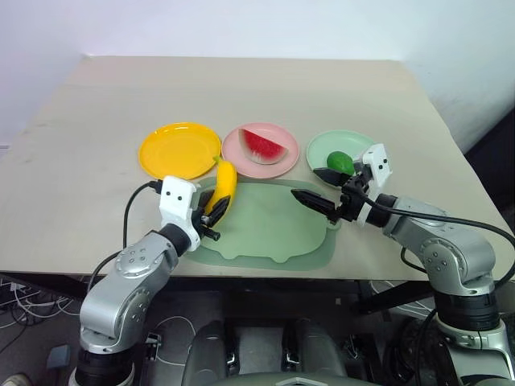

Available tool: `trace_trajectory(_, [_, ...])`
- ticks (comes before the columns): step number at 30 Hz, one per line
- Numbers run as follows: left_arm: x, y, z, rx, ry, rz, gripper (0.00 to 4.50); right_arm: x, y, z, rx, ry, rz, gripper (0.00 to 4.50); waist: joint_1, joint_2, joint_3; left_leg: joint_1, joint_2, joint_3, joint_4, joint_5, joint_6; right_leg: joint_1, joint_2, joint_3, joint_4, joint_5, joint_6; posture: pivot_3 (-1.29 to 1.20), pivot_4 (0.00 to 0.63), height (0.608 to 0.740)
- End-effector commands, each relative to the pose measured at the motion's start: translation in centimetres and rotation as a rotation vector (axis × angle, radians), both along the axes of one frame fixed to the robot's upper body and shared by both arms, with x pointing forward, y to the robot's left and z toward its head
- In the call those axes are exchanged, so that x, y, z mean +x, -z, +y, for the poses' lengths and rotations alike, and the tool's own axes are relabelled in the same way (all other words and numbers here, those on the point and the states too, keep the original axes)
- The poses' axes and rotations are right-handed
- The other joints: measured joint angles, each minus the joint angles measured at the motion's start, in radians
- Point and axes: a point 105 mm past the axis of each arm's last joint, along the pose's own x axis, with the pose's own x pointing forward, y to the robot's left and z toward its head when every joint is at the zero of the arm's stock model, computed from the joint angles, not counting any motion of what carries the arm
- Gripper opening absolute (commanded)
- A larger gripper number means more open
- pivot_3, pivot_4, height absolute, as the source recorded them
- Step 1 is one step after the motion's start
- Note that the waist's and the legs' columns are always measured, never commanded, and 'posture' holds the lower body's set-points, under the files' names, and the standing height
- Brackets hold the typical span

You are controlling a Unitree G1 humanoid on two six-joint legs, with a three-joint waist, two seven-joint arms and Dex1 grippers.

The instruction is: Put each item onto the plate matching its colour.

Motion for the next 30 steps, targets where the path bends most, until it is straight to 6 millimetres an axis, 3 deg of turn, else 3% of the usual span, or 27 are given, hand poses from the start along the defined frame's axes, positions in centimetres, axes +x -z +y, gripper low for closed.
trace_trajectory(1, [0.4, -1.5, 0.7, 0.016, -0.035, -0.078, 1.50, 0.2, -1.3, 0.3, 0.016, -0.016, -0.058, 4.50, 0.001, 0.000, 0.000, 0.000, 0.000, 0.000, 0.000, 0.000, 0.000, 0.000, 0.000, 0.000, 0.000, 0.000, 0.000, 0.00, 0.150, 0.695])
trace_trajectory(9, [6.8, -3.8, 4.4, 0.039, -0.373, -0.191, 1.50, 0.7, -1.2, 1.6, 0.037, -0.052, -0.048, 4.50, 0.000, 0.000, 0.000, 0.000, -0.001, 0.000, 0.000, 0.000, 0.000, 0.000, 0.000, 0.000, 0.000, 0.000, 0.000, 0.00, 0.150, 0.695])
trace_trajectory(16, [10.7, -4.8, 6.8, -0.066, -0.515, -0.109, 1.50, 1.2, -1.2, 2.3, 0.047, -0.064, -0.051, 4.50, 0.000, 0.000, 0.000, -0.001, 0.000, 0.001, 0.000, 0.000, 0.000, 0.000, 0.001, 0.000, 0.000, 0.000, 0.000, 0.00, 0.150, 0.695])
trace_trajectory(21, [13.1, -4.4, 7.2, -0.126, -0.516, -0.014, 1.50, 1.4, -1.2, 2.4, 0.039, -0.059, -0.058, 4.50, 0.000, -0.001, 0.000, 0.000, -0.001, 0.001, 0.000, 0.000, 0.000, 0.000, 0.001, 0.000, 0.000, 0.000, 0.001, 0.00, 0.150, 0.695])
trace_trajectory(25, [13.9, -2.9, 7.7, -0.120, -0.536, 0.062, 1.50, 1.7, -1.1, 2.2, 0.031, -0.041, -0.067, 4.50, -0.002, -0.001, 0.000, 0.000, 0.000, 0.001, 0.000, 0.000, 0.000, 0.000, 0.001, 0.000, 0.000, 0.000, 0.001, 0.00, 0.150, 0.695])
trace_trajectory(26, [14.0, -2.7, 7.8, -0.119, -0.541, 0.069, 2.20, 1.7, -1.1, 2.1, 0.029, -0.037, -0.068, 4.50, -0.002, -0.001, 0.000, 0.000, 0.000, 0.001, 0.000, 0.001, 0.000, 0.000, 0.001, 0.000, 0.000, 0.000, 0.001, 0.00, 0.150, 0.695])
trace_trajectory(30, [14.1, -2.7, 7.5, -0.119, -0.528, 0.061, 3.47, 1.6, -0.9, 1.9, 0.025, -0.030, -0.069, 4.50, -0.003, -0.001, 0.000, -0.001, 0.000, 0.002, 0.000, 0.001, -0.001, -0.001, 0.001, 0.000, 0.001, 0.000, 0.001, 0.00, 0.150, 0.695])
